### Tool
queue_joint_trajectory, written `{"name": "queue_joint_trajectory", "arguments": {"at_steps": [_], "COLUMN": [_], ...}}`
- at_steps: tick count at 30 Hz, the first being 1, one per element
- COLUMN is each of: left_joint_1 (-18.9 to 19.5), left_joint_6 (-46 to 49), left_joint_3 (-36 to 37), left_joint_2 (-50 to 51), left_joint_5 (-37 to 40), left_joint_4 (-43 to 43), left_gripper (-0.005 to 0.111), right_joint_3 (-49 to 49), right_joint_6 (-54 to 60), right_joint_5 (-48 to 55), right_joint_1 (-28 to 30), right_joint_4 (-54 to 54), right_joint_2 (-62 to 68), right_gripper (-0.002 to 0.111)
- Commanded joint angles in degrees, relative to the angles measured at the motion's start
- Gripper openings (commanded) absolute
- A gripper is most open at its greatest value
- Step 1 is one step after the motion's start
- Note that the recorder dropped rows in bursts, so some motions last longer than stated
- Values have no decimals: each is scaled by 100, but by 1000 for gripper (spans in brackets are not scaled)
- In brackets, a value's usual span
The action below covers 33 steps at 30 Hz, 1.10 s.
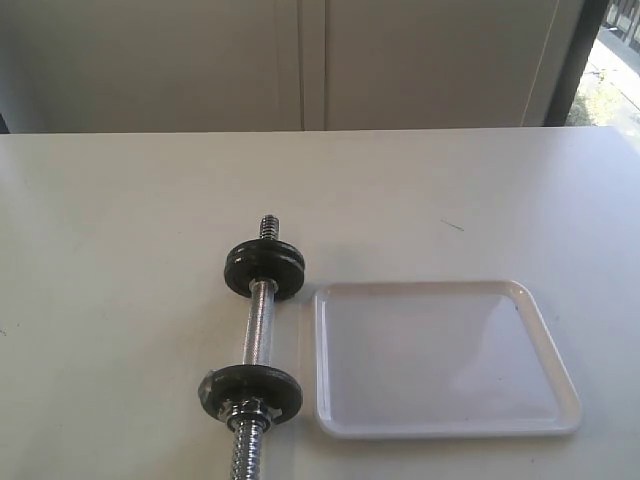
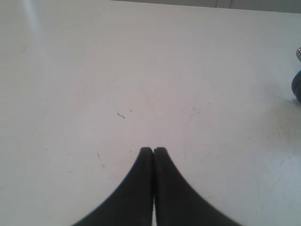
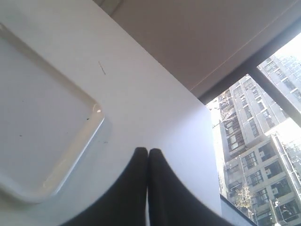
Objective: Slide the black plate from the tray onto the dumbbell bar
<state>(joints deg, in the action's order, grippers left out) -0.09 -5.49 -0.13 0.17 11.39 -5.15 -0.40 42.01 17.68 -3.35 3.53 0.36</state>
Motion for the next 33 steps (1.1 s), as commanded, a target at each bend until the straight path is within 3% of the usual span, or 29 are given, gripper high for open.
{"name": "queue_joint_trajectory", "arguments": {"at_steps": [1,26,33], "left_joint_1": [-1,-1,-1], "left_joint_6": [-29,-29,-29], "left_joint_3": [13,13,13], "left_joint_2": [-17,-17,-17], "left_joint_5": [-19,-19,-19], "left_joint_4": [-31,-31,-31], "left_gripper": [0,0,0], "right_joint_3": [40,40,40], "right_joint_6": [-22,-62,-2569], "right_joint_5": [-2,5,5], "right_joint_1": [47,47,47], "right_joint_4": [-77,-56,-56], "right_joint_2": [-36,-36,-36], "right_gripper": [0,0,0]}}
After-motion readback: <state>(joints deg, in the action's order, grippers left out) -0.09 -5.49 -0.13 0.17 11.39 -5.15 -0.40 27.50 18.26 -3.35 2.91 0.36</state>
